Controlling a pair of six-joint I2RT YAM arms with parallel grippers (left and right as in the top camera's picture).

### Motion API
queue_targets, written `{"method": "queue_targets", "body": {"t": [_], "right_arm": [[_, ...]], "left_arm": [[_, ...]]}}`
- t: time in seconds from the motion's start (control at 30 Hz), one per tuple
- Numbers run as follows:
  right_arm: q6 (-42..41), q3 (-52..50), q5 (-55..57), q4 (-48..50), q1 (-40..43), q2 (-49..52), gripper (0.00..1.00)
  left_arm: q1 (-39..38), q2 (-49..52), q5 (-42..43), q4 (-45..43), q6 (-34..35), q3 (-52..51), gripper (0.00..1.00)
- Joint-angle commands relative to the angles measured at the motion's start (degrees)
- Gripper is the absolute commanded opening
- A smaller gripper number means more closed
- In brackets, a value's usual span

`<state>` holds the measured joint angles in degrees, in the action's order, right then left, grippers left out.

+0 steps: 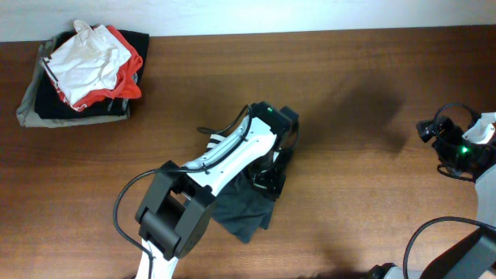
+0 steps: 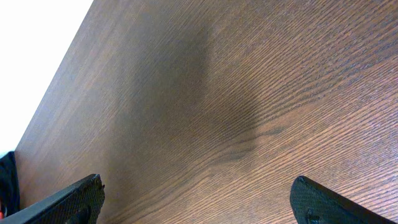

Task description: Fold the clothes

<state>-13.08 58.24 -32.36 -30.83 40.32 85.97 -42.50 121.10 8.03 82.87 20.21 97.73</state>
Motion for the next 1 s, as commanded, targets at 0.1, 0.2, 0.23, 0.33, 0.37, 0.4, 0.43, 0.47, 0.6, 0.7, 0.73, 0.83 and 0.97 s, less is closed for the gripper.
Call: {"method": "queue_targets", "body": {"t": [0.1,0.2,0.23,0.33,0.37,0.4,0.43,0.47,0.6,0.7,0.73,0.83,0.97], "right_arm": [[0.57,0.39,0.11,0.00,0.22,0.00,0.99],[0.57,0.39,0.11,0.00,0.22,0.00,0.99],[0.57,0.39,0.11,0.00,0.22,0.00,0.99],[0.57,0.39,0.11,0.00,0.22,0.00,0.99],[0.57,0.39,0.11,0.00,0.22,0.00,0.99],[0.57,0.39,0.11,0.00,0.22,0.00,0.99],[0.59,0.39,0.11,0.00,0.22,0.00,0.99],[0.57,0.39,0.11,0.00,0.22,0.00,0.99],[0.57,0.39,0.11,0.00,0.22,0.00,0.99],[0.57,0.39,0.11,0.00,0.22,0.00,0.99],[0.59,0.39,0.11,0.00,0.22,0.00,0.99],[0.59,0.39,0.11,0.00,0.22,0.00,0.99],[0.57,0.39,0.11,0.00,0.22,0.00,0.99]], "left_arm": [[0.00,-0.39,-1.46,-4.98,4.24,-5.73,0.84],[-0.02,-0.42,-1.44,-7.08,4.22,-5.86,0.84],[0.00,-0.42,-1.44,-7.48,4.22,-5.86,0.83],[0.00,-0.42,-1.46,-8.13,4.22,-5.86,0.83],[0.00,-0.42,-1.46,-8.11,4.22,-5.88,0.83],[0.00,-0.42,-1.46,-8.07,4.22,-5.88,0.83],[0.00,-0.42,-1.46,-8.00,4.22,-5.88,0.82],[-0.02,-0.42,-1.44,-7.63,4.22,-5.88,0.81],[-0.39,-0.42,-1.46,-6.08,4.09,-5.88,0.69],[-0.37,-0.42,-1.46,-5.03,3.50,-5.88,0.26],[-0.37,-0.42,-1.46,-4.63,3.50,-5.86,0.15],[-0.37,-0.42,-1.44,-3.17,3.28,-5.86,0.00],[-0.39,-0.42,-1.40,-2.58,2.86,-5.86,0.00]]}}
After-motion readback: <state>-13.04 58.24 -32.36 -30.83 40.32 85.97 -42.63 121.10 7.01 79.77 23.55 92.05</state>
